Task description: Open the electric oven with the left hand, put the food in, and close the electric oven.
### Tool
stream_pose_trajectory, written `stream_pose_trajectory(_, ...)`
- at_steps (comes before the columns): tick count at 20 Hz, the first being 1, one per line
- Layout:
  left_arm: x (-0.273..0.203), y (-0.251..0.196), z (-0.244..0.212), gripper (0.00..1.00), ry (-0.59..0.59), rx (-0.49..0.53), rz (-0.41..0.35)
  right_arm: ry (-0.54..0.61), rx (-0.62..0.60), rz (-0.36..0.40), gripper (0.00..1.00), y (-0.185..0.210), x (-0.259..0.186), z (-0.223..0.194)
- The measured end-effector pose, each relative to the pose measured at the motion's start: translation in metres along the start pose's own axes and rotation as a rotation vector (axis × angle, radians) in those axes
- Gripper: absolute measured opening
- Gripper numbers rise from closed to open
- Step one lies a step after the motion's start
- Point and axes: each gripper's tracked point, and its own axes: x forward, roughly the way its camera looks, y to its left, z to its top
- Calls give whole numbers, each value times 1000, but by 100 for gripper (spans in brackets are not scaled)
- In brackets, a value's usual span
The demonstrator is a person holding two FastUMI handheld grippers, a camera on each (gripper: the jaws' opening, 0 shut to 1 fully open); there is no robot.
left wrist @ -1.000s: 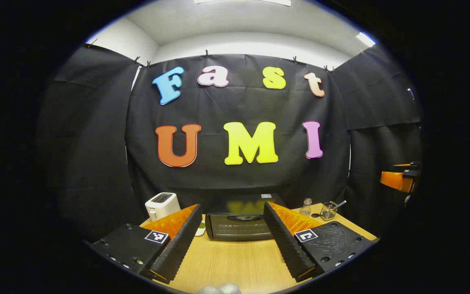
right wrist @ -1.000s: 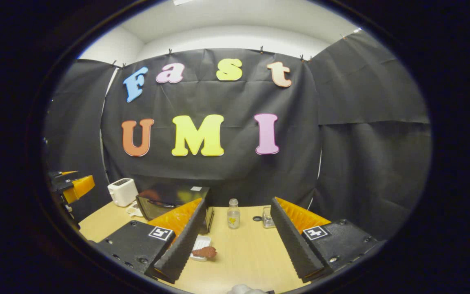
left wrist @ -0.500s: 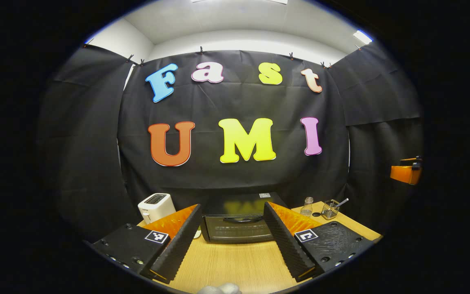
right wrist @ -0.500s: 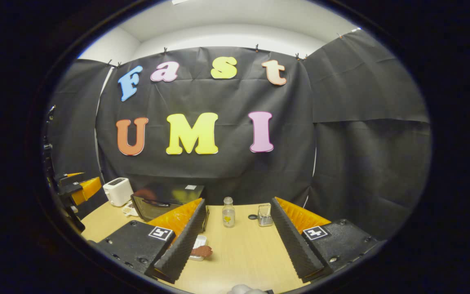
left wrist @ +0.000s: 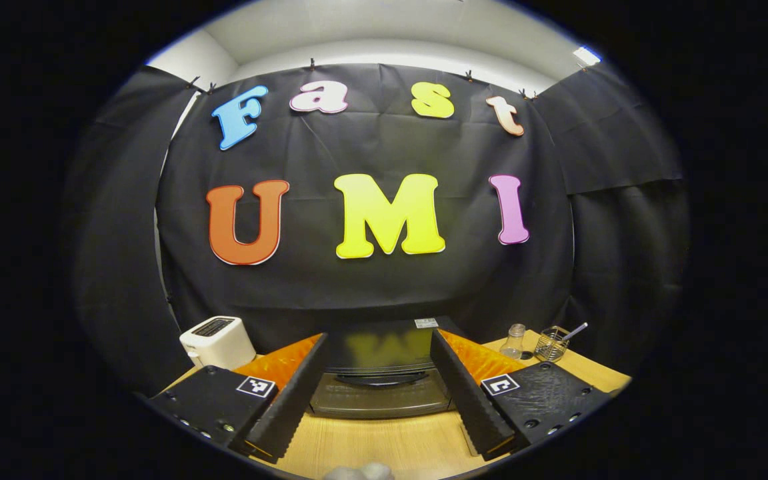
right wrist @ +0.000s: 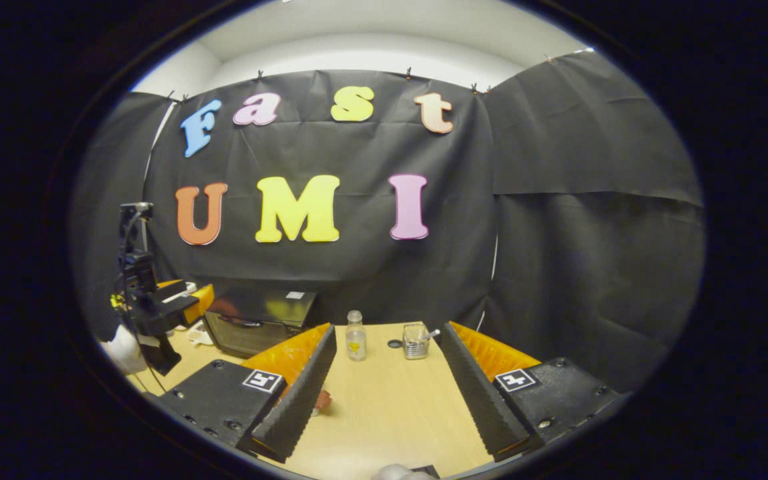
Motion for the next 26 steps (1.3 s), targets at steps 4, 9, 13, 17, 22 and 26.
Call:
stream_pose_trajectory(4,53,3,-49,96,86,-3,19,38,-10,-68,100,-18,-12,-12)
stream_pose_trajectory(9,92,3,-83,97,163,15,22,70,-16,-120,96,-31,-23,-23)
stream_pose_trajectory(13,96,2,-100,96,208,0,16,80,5,-122,100,-31,-30,-26)
stream_pose_trajectory(17,93,4,-108,97,234,-5,13,75,8,-117,96,-27,-34,-24)
stream_pose_trajectory(22,72,3,-110,97,231,2,15,67,-18,-99,100,-18,-38,-21)
stream_pose_trajectory(26,43,1,-122,97,249,11,0,78,-5,-76,100,-12,-39,-27)
